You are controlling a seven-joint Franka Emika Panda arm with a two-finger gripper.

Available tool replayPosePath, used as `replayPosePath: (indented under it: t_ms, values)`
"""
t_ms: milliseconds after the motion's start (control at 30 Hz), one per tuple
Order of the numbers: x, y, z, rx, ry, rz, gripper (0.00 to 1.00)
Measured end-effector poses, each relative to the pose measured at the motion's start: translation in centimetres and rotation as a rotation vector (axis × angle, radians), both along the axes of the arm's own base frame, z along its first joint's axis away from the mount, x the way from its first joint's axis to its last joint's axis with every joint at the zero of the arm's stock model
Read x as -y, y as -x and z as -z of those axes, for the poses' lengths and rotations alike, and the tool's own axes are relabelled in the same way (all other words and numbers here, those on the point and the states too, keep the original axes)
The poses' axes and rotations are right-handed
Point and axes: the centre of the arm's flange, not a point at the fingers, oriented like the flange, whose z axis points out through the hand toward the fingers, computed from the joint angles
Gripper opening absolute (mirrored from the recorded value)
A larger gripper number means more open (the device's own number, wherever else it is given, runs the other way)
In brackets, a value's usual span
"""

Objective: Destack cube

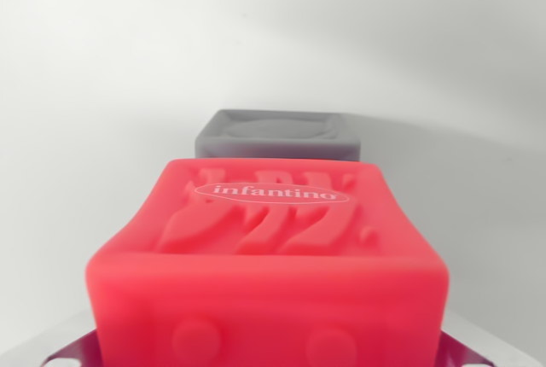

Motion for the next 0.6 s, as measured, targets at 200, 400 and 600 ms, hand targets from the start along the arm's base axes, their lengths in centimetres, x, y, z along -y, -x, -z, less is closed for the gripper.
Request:
replayPosePath:
  t_ms: [200,400,600]
  values:
    - [0.0,0.0,-1.7,0.002,-0.001,0.0,0.0]
    - [0.0,-0.1,-3.4,0.003,-0.002,0.001,0.0]
    - [-0.2,-0.1,-4.8,0.008,-0.003,0.013,0.0]
